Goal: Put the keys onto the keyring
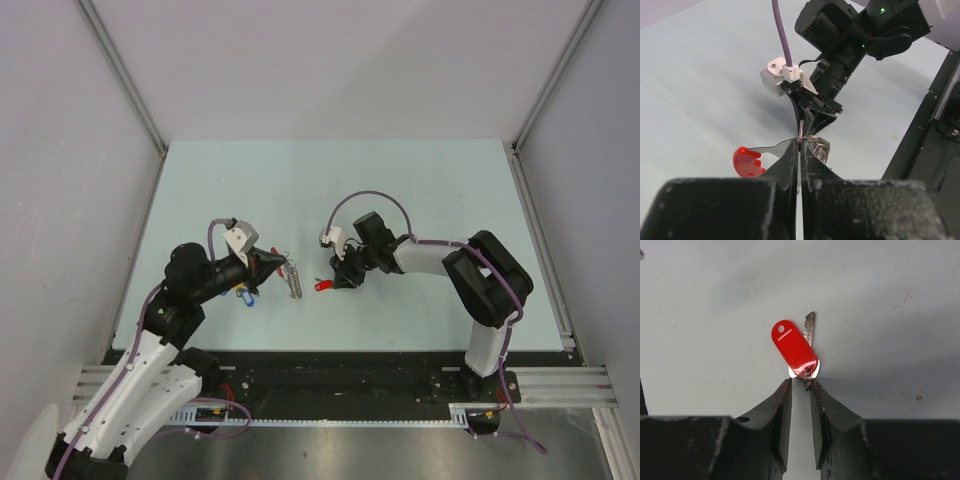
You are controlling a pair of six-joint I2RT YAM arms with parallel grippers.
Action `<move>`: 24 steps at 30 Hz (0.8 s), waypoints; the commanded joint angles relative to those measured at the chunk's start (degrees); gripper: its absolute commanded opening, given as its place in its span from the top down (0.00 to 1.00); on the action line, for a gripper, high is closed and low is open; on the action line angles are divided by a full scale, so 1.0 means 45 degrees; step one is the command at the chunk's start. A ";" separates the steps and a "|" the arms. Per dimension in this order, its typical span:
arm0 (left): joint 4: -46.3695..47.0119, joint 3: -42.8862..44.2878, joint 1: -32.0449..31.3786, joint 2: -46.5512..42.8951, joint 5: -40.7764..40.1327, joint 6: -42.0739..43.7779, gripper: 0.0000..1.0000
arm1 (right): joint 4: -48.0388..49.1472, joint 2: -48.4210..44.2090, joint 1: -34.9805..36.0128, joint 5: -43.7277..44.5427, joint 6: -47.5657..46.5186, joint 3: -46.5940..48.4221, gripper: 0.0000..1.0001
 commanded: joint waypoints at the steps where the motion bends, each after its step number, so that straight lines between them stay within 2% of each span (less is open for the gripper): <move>1: 0.0366 0.0492 0.0086 0.0000 0.0250 0.0187 1.00 | -0.0825 -0.0186 0.0247 0.0409 -0.0015 -0.0522 0.76; 16: 0.0327 0.0512 0.0086 0.0058 0.0270 0.0461 1.00 | 0.0073 -0.0107 0.0384 0.1151 0.0317 -0.0815 0.78; 24: 0.0288 0.0531 0.0086 0.0020 0.0095 0.0441 1.00 | 0.0132 -0.0283 0.0384 0.1561 0.0317 -0.0912 0.91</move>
